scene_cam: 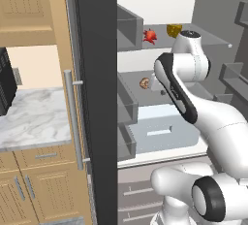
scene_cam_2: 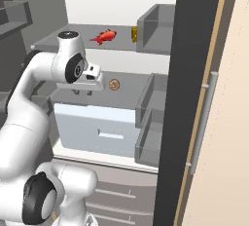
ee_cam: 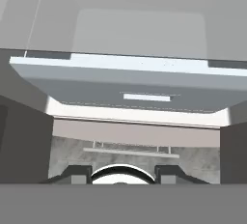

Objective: Take the cheese, fish, and mushroom from the fridge and place them on the plate on the dining counter to create an appetizer plate.

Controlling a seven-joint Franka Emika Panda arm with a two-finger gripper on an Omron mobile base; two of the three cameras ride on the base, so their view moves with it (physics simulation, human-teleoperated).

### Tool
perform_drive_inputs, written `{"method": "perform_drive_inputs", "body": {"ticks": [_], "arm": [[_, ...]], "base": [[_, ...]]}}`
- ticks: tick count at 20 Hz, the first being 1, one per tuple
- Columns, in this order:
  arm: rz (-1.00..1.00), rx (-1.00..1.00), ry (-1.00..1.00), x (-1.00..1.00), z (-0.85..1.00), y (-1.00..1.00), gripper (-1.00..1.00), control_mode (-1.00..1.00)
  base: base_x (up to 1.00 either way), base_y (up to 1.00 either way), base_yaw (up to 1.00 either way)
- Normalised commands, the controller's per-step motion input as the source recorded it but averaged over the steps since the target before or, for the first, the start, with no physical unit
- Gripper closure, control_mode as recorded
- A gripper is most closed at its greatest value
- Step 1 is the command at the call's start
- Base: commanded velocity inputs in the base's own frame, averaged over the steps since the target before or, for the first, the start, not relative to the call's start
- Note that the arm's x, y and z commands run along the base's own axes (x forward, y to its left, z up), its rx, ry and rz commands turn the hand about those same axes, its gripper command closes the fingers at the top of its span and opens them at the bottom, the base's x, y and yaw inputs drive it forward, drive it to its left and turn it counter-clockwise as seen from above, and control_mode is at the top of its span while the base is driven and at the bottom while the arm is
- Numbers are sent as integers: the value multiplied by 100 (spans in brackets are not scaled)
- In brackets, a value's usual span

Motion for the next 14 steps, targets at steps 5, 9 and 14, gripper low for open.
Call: {"method": "perform_drive_inputs", "body": {"ticks": [5,9,14], "arm": [[0,0,-10,-7,7,-4,-100,-100],[0,0,-16,-6,29,0,-100,-100],[0,-1,-12,0,39,0,-100,-100]], "base": [[0,0,0],[0,0,0],[0,0,0]]}}
